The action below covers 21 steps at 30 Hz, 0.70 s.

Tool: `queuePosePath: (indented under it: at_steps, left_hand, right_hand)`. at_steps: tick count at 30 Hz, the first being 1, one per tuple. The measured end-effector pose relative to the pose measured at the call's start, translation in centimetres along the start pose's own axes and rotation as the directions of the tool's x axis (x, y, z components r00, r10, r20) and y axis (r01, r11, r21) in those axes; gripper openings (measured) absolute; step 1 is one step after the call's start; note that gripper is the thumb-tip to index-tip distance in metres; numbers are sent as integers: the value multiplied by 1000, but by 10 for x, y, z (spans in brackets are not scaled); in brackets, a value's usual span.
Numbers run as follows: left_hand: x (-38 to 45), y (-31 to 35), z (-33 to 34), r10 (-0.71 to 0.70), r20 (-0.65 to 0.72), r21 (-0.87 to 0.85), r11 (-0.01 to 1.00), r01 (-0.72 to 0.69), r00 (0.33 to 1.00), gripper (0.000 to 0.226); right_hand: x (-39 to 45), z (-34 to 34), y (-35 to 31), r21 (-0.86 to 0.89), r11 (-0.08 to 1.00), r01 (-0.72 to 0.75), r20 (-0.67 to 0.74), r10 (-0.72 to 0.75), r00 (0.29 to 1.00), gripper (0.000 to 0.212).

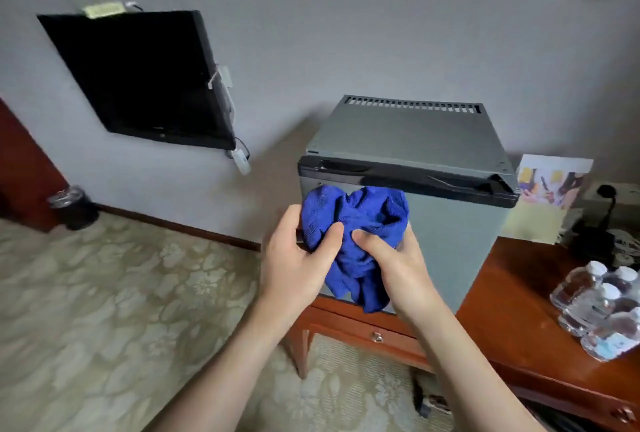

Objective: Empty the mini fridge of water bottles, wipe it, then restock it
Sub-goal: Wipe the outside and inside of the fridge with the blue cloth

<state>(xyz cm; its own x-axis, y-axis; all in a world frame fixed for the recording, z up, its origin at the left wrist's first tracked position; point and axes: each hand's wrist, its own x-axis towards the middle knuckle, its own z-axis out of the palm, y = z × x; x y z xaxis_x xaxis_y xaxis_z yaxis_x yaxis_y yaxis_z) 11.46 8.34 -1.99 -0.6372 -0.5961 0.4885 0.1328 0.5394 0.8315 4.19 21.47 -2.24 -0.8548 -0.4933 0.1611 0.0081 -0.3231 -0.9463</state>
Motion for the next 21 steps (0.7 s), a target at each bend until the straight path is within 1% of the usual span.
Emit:
queuePosePath:
  at_steps: [1, 2, 3, 4, 5, 6, 7, 8, 9, 10, 11, 12, 14, 15, 16, 18, 20, 21]
  left_hand:
    - [-1, -3, -22, 4, -90, 93, 996, 4, 996, 28]
    - [-2, -7, -46, -1, -161, 122, 992, 21, 987, 34]
    - [-2, -12, -71, -6, -202, 124, 992, 32, 979, 42]
    - [-1, -16, -98, -6, -206, 119, 992, 31, 979, 55]
    - [-1, -22, -127, -16, -157, 97, 995, 32, 987, 71]
    - [-1, -27, -157, -50, -62, 41, 998, 52, 997, 83]
    - [-2, -31, -187, -91, 58, -19, 996, 92, 994, 89]
    - [-3, -33, -217, -113, 156, -54, 991, 122, 981, 89]
    - [-4, -36, -245, -118, 207, -66, 989, 134, 971, 84]
    - [-5, -39, -271, -126, 204, -69, 987, 143, 971, 74]
    - [-6, -41, -294, -149, 152, -67, 985, 161, 977, 61]
    - [-6, -44, -315, -167, 62, -62, 983, 171, 984, 51]
    - [-6, -51, -356, -154, -160, -43, 988, 149, 975, 41]
    - [-4, -55, -376, -141, -263, -36, 990, 136, 955, 39]
    - [-1, -59, -394, -130, -356, -32, 991, 127, 925, 35]
    - [9, -67, -427, -114, -510, -39, 993, 109, 853, 25]
    - [20, -75, -455, -102, -616, -54, 995, 87, 781, 17]
    - [26, -79, -465, -103, -657, -73, 995, 73, 747, 16]
  right_hand:
    - [3, 18, 3, -2, 1000, -16, 79, 16, 997, 46]
    - [6, 38, 5, -13, 999, -29, 159, 31, 987, 47]
    - [8, 59, 7, -30, 999, -43, 232, 48, 972, 47]
    - [12, 81, 9, -51, 997, -57, 308, 70, 949, 46]
    - [15, 104, 12, -79, 994, -70, 387, 95, 917, 45]
    - [19, 127, 14, -115, 991, -75, 468, 120, 875, 42]
    - [23, 152, 16, -154, 985, -74, 547, 147, 824, 37]
    - [26, 178, 18, -193, 979, -66, 623, 174, 762, 30]
    - [29, 205, 22, -225, 973, -50, 694, 196, 693, 25]
    - [31, 233, 26, -249, 968, -23, 751, 207, 627, 23]
    - [32, 262, 31, -257, 966, 10, 786, 203, 584, 26]
    - [32, 291, 36, -256, 966, 40, 796, 187, 576, 32]
    - [29, 343, 48, -244, 967, 79, 762, 140, 632, 53]
    - [27, 366, 54, -198, 977, 73, 762, 107, 639, 61]
    - [24, 387, 61, -131, 990, 54, 784, 71, 616, 65]
    - [19, 426, 74, -36, 998, 42, 855, 9, 518, 72]
    - [14, 464, 85, -5, 998, 67, 907, -24, 419, 80]
    - [11, 483, 89, 9, 997, 74, 924, -37, 381, 84]
